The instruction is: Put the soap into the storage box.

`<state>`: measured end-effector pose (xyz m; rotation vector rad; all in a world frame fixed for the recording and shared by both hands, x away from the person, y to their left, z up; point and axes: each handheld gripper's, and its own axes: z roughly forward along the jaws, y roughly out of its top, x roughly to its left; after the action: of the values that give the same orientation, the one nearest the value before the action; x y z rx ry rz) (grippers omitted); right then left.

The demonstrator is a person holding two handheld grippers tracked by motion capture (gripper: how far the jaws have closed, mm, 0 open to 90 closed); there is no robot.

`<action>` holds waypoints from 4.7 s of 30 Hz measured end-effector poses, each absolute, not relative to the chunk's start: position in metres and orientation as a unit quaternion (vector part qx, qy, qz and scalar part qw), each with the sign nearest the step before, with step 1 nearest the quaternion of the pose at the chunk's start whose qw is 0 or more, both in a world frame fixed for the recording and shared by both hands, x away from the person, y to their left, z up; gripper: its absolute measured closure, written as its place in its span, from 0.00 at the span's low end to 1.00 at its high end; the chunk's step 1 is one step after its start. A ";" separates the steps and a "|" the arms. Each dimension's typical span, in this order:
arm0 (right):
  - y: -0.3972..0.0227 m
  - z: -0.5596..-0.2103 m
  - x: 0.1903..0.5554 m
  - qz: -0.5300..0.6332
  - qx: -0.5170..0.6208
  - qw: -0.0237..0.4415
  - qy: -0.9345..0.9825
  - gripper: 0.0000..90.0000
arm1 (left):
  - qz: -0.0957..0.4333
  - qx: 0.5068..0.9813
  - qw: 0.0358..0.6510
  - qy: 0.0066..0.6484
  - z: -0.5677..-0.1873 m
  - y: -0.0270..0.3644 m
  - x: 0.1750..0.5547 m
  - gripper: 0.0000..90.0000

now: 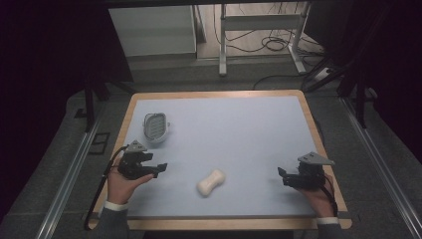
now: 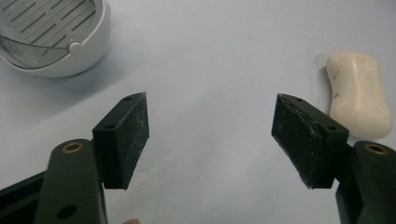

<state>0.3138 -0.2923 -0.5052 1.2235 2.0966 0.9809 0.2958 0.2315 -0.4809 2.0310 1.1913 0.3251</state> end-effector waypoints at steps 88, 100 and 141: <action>-0.300 -0.508 0.312 0.344 0.475 0.267 0.764 0.11 | 0.073 0.892 0.291 0.337 -0.474 0.076 0.286 0.27; -0.298 -0.511 0.313 0.336 0.476 0.260 0.770 0.11 | 0.063 0.897 0.256 0.355 -0.500 0.060 0.301 0.32; -0.304 -0.509 0.312 0.335 0.481 0.264 0.766 0.11 | 0.061 0.898 0.262 0.347 -0.494 0.071 0.312 0.55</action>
<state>0.3121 -0.3036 -0.5088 1.3015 2.0706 0.9054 0.3115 0.0715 -0.4943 2.4306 0.9381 0.1657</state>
